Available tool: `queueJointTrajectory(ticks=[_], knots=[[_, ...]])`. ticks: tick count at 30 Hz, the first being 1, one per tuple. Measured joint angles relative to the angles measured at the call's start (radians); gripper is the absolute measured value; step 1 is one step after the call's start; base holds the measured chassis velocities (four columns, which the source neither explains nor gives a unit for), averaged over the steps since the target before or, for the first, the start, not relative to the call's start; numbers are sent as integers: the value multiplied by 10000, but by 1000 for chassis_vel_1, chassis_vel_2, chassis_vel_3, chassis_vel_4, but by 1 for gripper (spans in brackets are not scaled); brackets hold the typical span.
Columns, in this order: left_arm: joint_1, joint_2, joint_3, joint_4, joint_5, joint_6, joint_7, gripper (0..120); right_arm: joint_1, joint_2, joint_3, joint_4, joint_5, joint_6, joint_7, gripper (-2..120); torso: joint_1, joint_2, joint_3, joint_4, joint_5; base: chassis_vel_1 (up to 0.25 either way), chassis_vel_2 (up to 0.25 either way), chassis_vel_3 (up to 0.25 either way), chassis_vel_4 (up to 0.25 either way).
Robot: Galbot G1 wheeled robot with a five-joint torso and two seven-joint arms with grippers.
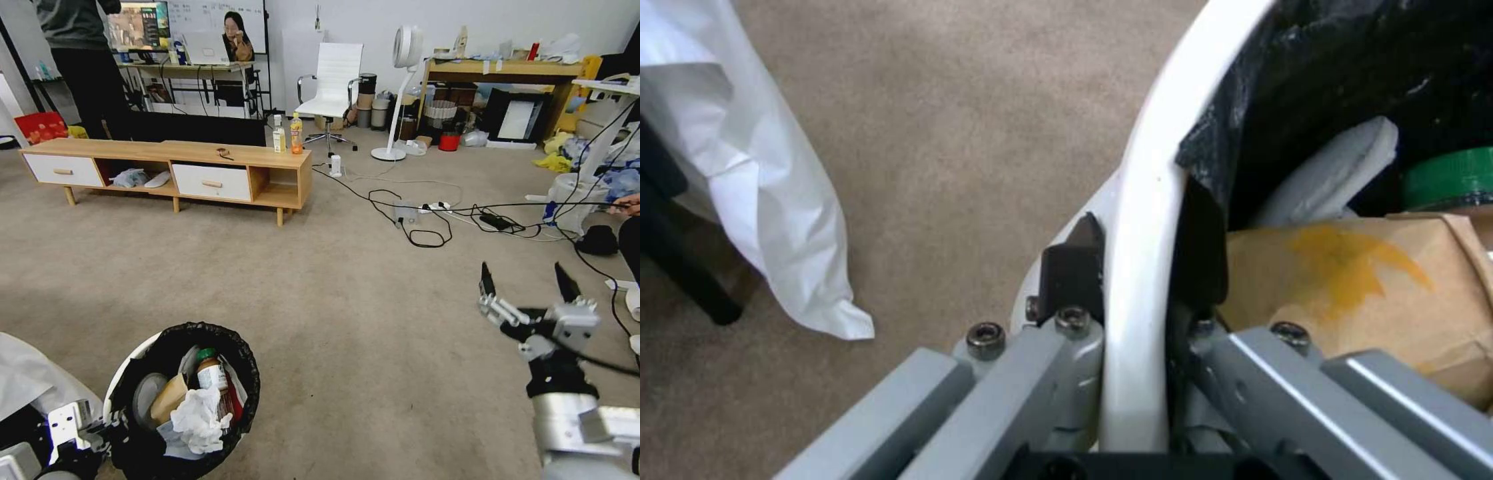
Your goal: Pick up the trash bin and place the garbage on the floor into it.
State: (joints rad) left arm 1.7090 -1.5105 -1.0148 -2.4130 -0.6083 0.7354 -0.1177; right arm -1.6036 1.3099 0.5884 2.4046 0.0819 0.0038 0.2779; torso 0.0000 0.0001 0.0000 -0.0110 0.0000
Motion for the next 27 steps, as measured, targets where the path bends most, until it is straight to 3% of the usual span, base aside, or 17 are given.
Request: queueJointTrajectory(ticks=[11, 27], knots=[[47, 43, 27, -43, 5, -1, 91, 1, -604, 720, -226, -400, -834, 351, -10, 100, 0, 0, 0, -1, -1, 0, 0, 0, 0], [61, -10, 59, -96, -26, 0, 134, 1, -651, 783, -220, -569, -1006, 680, -211, 100, 1, 0, 0, -3, 0, 0, 0, 0, 0]])
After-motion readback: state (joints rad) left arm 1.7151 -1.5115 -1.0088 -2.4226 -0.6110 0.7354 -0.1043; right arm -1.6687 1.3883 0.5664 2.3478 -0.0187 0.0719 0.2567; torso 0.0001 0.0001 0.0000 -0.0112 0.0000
